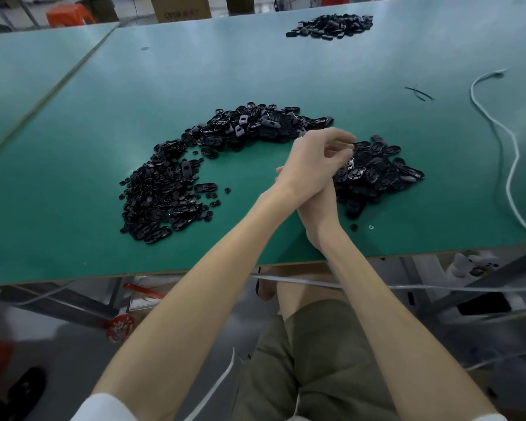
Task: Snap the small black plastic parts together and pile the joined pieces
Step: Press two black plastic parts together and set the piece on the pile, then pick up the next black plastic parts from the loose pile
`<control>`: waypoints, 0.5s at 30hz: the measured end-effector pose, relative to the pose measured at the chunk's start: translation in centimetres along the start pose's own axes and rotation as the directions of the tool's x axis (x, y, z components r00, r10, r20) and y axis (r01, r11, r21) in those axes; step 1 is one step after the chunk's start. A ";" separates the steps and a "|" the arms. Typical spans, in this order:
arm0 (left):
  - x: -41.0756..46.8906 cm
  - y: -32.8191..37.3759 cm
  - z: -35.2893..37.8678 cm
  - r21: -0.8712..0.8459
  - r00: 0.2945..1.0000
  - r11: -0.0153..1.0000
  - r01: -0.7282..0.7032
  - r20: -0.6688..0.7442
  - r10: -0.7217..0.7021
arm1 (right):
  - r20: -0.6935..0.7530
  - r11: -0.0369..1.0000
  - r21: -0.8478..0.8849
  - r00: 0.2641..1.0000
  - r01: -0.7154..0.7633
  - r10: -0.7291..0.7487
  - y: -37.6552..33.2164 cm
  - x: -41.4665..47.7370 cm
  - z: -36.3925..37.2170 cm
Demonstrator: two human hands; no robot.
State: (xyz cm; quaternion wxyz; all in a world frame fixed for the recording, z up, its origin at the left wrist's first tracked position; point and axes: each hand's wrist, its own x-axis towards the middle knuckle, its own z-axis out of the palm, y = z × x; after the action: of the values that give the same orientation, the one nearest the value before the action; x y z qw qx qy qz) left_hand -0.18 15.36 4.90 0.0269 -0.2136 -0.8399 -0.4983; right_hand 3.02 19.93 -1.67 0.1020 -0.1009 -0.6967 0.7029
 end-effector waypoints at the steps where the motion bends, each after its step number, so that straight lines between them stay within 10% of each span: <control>1: -0.4 -0.2 -0.6 0.021 0.999 0.999 -0.024 -0.031 0.025 | 0.003 0.999 -0.022 1.000 0.031 -0.031 -0.1 0.1 0.1; 15: -5.8 -8.5 -14.8 0.664 0.922 0.656 0.359 -0.142 -0.361 | 0.072 0.997 0.037 0.995 0.061 -0.064 -0.4 0.1 -0.1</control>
State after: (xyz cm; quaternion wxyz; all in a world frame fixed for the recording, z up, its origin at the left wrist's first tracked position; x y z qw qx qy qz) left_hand -0.66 -2.62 3.86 0.0028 -0.0189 -0.9882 -0.1523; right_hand 2.98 20.02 -1.22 0.1002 -0.0516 -0.6904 0.7146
